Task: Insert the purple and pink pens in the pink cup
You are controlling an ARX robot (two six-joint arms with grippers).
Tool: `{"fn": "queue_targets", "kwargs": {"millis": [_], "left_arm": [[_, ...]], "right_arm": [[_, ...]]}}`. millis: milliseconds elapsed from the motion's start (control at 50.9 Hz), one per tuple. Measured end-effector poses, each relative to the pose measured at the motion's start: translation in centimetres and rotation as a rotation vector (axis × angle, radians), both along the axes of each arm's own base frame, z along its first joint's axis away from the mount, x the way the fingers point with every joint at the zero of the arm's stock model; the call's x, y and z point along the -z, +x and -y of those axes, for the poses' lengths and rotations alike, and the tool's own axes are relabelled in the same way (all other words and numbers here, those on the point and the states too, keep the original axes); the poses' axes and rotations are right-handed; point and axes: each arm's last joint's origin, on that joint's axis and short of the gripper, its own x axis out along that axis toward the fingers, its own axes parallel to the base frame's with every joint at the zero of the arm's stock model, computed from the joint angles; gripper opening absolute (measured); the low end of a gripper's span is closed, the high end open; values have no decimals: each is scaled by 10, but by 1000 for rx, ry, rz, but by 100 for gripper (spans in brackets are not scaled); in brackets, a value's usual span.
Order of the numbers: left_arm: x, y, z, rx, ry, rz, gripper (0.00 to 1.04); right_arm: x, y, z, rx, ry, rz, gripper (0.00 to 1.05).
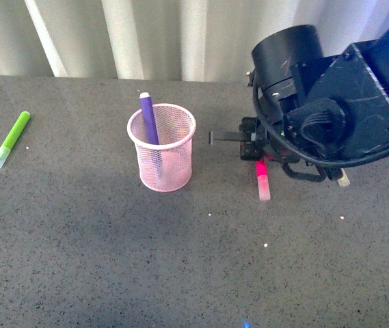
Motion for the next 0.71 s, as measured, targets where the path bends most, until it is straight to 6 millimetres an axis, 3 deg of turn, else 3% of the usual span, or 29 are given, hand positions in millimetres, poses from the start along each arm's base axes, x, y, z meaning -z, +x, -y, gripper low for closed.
{"fn": "queue_targets", "kwargs": {"millis": [157, 236, 314, 530, 707], "left_arm": [[0, 0, 0, 0, 0, 0, 98], [0, 0, 0, 0, 0, 0, 98], [0, 0, 0, 0, 0, 0, 98], [0, 0, 0, 0, 0, 0, 98], [0, 0, 0, 0, 0, 0, 98]], "right_arm": [[-51, -3, -2, -102, 41, 336, 12], [-78, -14, -12, -204, 64, 521, 12], [-91, -27, -22, -291, 66, 650, 12], [-94, -59, -47, -442, 24, 834, 12], [-87, -69, -60, -491, 6, 888, 12]]}}
